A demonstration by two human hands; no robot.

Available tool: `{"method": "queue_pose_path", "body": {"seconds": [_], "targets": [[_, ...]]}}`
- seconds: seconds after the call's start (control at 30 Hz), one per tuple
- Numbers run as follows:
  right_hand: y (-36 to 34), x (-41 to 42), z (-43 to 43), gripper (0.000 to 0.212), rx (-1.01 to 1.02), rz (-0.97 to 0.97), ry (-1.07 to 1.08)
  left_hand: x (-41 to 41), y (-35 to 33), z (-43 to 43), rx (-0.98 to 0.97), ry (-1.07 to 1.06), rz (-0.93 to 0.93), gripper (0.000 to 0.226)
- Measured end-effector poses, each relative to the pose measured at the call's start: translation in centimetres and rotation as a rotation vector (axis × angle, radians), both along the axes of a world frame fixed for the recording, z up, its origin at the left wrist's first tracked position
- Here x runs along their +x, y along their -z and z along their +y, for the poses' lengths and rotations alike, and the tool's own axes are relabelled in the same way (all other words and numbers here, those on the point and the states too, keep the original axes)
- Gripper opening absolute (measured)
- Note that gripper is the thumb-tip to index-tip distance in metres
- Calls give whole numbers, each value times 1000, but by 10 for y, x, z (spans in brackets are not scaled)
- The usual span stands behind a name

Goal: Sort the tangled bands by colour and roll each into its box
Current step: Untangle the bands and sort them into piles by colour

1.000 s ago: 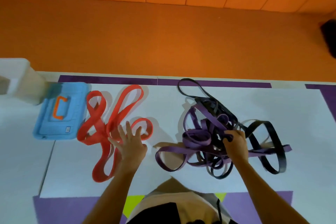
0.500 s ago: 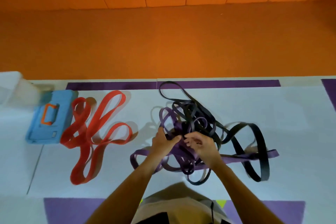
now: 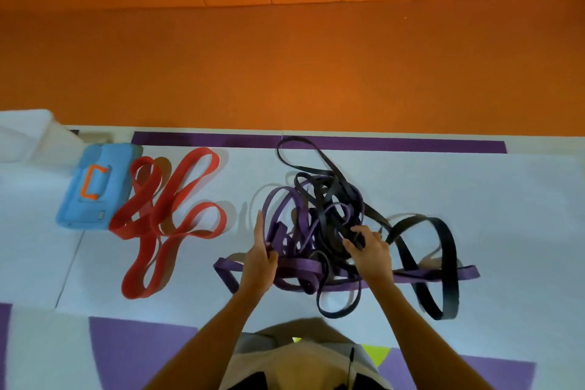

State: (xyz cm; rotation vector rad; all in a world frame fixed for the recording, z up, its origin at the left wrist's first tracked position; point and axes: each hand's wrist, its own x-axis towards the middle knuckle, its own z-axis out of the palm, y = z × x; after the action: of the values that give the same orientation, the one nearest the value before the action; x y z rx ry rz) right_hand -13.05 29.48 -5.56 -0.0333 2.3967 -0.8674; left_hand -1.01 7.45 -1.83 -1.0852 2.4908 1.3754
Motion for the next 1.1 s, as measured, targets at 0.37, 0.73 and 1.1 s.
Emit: {"method": "queue_pose_path", "body": {"seconds": [0.37, 0.73, 1.1], "targets": [[-21, 24, -14, 34, 77, -78, 138, 8, -23, -36, 154, -7, 347, 65], [-20, 96, -20, 20, 71, 42, 420, 7, -23, -97, 292, -331, 485, 56], [-60, 92, 7, 22, -136, 444, 648, -3, -20, -94, 200, 92, 190, 50]]}}
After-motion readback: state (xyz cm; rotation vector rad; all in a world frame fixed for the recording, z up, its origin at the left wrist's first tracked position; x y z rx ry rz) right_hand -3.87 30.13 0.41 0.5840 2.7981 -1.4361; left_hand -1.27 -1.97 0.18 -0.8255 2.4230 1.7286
